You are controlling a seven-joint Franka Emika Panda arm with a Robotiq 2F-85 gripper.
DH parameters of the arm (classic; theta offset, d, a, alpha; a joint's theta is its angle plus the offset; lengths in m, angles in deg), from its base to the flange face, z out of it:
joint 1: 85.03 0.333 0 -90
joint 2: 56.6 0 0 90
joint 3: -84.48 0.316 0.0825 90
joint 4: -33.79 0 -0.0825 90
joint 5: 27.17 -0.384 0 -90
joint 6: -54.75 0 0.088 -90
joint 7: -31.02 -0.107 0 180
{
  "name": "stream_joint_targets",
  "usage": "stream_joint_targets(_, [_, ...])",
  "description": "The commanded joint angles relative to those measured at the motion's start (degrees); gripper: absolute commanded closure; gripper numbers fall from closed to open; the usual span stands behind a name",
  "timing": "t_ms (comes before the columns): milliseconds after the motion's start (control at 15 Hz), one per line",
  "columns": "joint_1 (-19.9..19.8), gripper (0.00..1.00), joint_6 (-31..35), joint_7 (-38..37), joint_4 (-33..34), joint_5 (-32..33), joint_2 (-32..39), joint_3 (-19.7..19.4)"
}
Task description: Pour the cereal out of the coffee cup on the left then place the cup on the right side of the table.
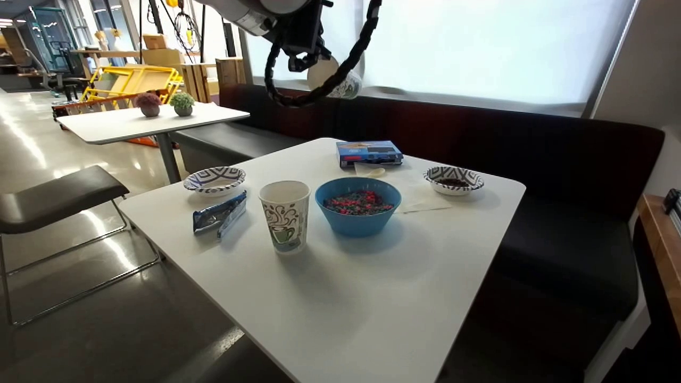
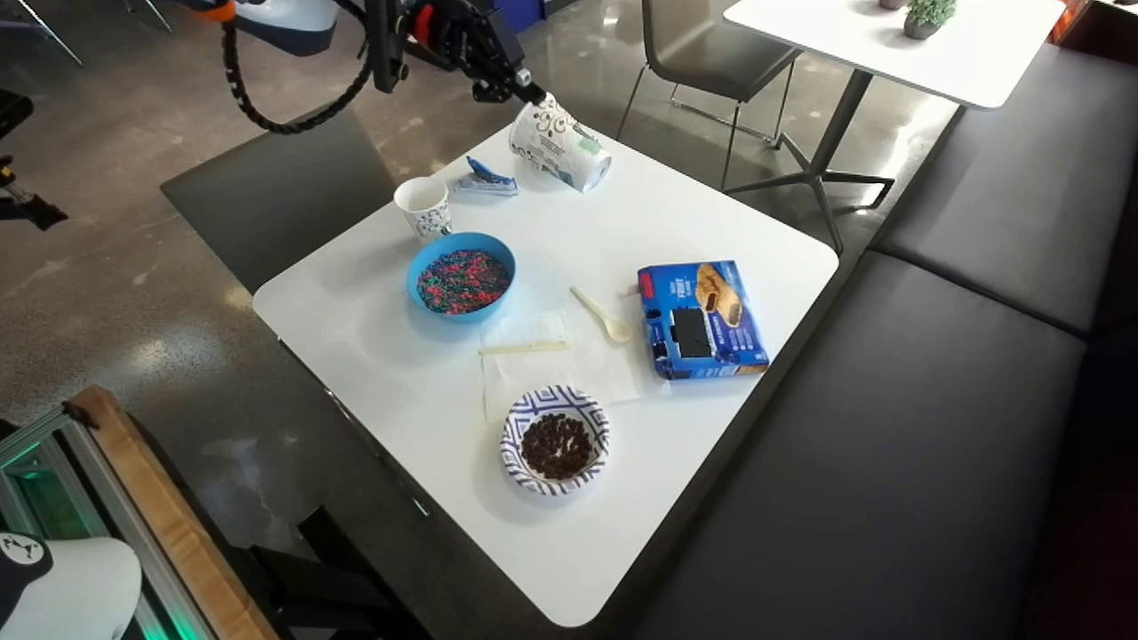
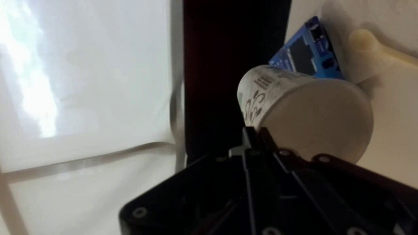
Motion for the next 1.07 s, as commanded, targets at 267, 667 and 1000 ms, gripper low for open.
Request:
stream_joint_targets(267, [-1.09, 0.96, 16.72, 0.49, -1.40, -8.78, -0.12, -2.98])
stream_joint_targets(667, [-2.77, 0.99, 18.69, 2.19, 0.65, -12.62, 1.03, -2.32])
stream_joint_targets(1000, [-6.80, 0.99, 21.69, 12.78, 9.35, -28.23, 5.45, -3.71])
